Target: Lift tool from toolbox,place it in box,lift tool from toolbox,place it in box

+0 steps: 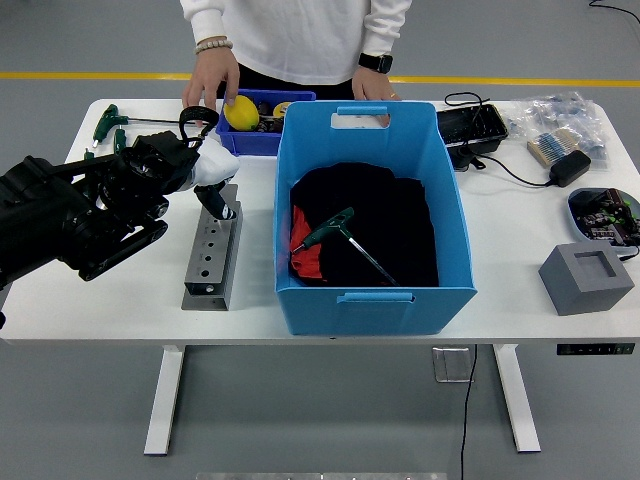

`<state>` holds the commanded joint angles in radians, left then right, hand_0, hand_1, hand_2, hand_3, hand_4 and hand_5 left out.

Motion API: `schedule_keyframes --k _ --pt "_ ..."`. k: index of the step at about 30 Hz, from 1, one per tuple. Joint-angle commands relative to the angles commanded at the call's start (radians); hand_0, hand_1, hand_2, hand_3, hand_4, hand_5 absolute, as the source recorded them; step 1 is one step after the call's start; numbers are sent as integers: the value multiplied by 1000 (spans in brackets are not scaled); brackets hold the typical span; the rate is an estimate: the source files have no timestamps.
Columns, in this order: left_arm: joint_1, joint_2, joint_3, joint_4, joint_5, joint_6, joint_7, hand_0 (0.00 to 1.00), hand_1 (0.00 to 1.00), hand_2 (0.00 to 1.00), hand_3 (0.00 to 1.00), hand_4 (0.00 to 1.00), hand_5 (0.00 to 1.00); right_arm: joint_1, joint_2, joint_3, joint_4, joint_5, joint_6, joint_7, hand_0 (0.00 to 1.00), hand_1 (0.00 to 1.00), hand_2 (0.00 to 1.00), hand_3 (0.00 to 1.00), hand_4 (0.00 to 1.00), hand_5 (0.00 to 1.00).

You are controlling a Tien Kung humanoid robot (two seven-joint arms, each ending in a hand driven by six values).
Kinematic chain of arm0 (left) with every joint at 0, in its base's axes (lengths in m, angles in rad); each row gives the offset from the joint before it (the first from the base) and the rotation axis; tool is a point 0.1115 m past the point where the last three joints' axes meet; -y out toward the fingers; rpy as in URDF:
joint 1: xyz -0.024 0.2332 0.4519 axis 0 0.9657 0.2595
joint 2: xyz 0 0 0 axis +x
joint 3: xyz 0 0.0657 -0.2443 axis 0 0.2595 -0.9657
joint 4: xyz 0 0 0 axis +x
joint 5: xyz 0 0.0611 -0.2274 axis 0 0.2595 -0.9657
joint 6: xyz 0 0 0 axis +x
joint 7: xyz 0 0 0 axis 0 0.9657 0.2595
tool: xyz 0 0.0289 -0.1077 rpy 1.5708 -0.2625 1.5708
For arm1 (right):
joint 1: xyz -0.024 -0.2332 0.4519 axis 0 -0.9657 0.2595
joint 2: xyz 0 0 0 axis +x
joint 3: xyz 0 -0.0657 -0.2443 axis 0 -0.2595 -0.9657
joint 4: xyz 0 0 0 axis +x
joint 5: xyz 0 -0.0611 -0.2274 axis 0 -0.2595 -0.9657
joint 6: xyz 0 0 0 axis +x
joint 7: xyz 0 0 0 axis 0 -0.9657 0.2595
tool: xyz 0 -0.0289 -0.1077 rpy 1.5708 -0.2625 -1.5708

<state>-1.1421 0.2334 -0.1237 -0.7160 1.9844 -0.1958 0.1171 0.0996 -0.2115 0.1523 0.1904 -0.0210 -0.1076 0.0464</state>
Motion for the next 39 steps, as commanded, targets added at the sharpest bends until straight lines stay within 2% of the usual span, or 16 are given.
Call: schedule_keyframes --k 1,2,13,14,19,20,28,32,39 --pt "1 0 0 2 1 6 -5 371 206 203 205 786 668 0 0 1 0 0 0 0 673 638 716 571 776 719" --pt "1 0 1 4 1 11 -9 322 161 166 171 825 532 0 0 1 0 -1 0 0 673 639 716 571 777 720" --pt "7 6 2 13 2 58 -43 299 146 150 150 837 500 -1 1 5 -1 -3 -1 0 673 639 716 572 776 719" --pt "7 7 2 14 1 62 -46 265 107 127 128 834 468 -1 1 5 -1 -2 -1 0 673 640 716 572 776 719" --pt "8 10 -10 15 0 103 -71 265 107 127 128 834 468 -2 1 3 -1 -1 -1 0 673 640 716 572 776 719" --pt "8 11 -16 15 -1 111 -77 204 66 93 95 821 477 -2 1 3 -1 -2 -1 0 673 640 716 572 776 719" --pt "7 19 -55 14 -12 147 -103 200 49 79 85 807 477 -4 3 0 -1 2 -1 0 673 640 717 572 776 718" --pt "8 24 -69 9 -23 157 -112 200 41 71 78 792 475 -6 4 -2 -2 3 -1 0 673 640 717 572 775 718" --pt "7 33 -91 -32 -29 154 -108 200 39 69 77 787 467 -11 6 -8 -2 6 -1 0 673 640 717 571 774 718"
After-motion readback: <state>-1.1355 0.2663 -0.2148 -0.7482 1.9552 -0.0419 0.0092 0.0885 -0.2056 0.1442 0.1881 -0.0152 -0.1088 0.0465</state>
